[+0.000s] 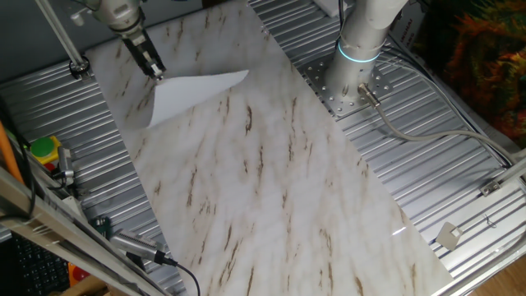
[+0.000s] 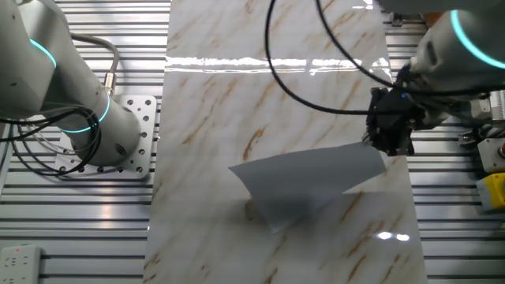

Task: Flip over and spread out the paper that is laid flat on the table

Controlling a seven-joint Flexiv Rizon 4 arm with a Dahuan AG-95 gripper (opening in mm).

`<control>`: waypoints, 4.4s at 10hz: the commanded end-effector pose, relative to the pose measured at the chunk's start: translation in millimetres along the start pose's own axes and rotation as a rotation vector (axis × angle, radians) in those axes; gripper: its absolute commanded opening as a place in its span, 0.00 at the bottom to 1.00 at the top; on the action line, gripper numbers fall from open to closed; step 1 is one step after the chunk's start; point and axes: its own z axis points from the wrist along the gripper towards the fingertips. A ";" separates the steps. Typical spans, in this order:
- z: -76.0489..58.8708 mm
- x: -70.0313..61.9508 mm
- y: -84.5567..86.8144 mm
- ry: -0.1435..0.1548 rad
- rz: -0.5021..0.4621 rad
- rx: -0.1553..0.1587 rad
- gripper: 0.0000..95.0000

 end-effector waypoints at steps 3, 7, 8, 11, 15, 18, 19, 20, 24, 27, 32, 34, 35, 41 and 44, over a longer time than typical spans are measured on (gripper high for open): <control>7.6 -0.4 4.3 -0.028 0.002 0.007 0.00; 33.9 3.8 21.2 -0.039 0.021 0.006 0.00; 36.5 4.4 25.0 -0.030 0.021 0.005 0.00; 44.2 9.1 35.4 -0.024 0.034 0.001 0.00; 56.5 21.7 41.8 -0.017 0.045 -0.008 0.00; 65.8 30.2 50.1 -0.016 0.076 -0.017 0.00; 67.4 30.1 54.4 -0.019 0.091 -0.020 0.00; 68.8 30.3 59.1 -0.019 0.100 -0.021 0.00; 77.2 39.0 68.2 -0.027 0.111 -0.016 0.00; 80.7 41.5 70.0 -0.025 0.128 -0.014 0.00; 81.7 42.2 70.5 -0.037 0.120 -0.011 0.20; 82.2 43.2 70.6 -0.039 0.120 -0.012 0.40; 82.4 43.7 70.6 -0.039 0.118 -0.013 0.40; 82.1 43.5 70.9 -0.058 0.099 -0.003 0.40; 81.9 43.6 71.0 -0.058 0.058 0.024 0.40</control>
